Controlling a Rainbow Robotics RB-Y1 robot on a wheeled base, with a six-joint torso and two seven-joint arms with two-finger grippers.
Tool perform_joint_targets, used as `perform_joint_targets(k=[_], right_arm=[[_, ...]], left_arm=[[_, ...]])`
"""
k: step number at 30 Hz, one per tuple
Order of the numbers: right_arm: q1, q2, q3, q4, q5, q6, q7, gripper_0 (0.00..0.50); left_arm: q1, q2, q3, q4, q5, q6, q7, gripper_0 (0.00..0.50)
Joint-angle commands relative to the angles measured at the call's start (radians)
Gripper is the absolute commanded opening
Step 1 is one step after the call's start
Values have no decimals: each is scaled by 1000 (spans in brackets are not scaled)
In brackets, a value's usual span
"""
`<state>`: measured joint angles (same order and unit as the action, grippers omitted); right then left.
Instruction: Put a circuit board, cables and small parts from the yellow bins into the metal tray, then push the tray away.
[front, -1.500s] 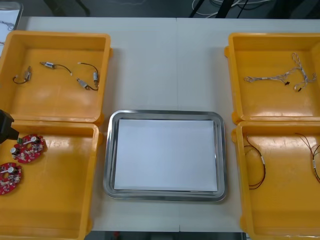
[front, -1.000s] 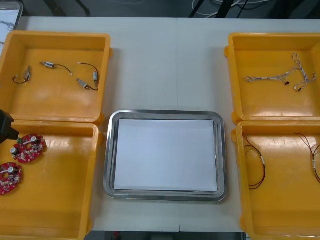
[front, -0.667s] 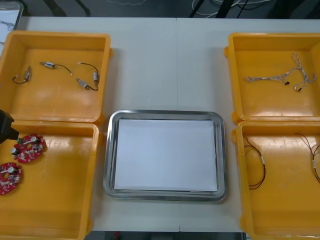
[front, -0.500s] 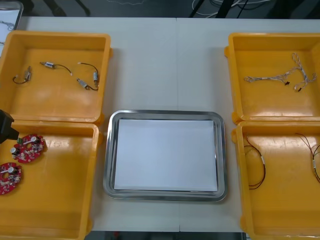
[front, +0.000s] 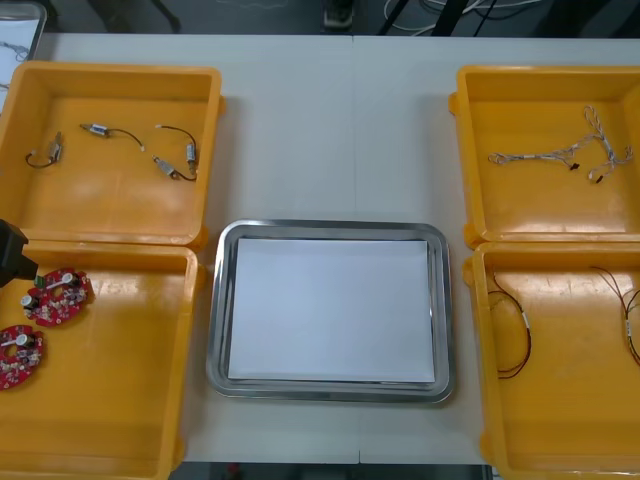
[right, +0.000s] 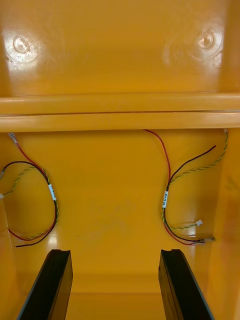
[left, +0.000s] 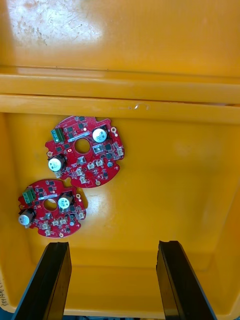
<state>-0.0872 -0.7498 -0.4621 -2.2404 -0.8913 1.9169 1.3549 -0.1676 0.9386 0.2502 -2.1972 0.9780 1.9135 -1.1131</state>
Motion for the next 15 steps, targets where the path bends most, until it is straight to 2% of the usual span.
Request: perform_joint_targets(k=[1, 15], right_arm=[[17, 7, -30, -27, -8, 3, -3, 500], [17, 7, -30, -27, -8, 3, -3, 500]], left_arm=[[20, 48, 32, -27, -8, 6, -76, 500], [20, 48, 32, -27, -8, 6, -76, 500]])
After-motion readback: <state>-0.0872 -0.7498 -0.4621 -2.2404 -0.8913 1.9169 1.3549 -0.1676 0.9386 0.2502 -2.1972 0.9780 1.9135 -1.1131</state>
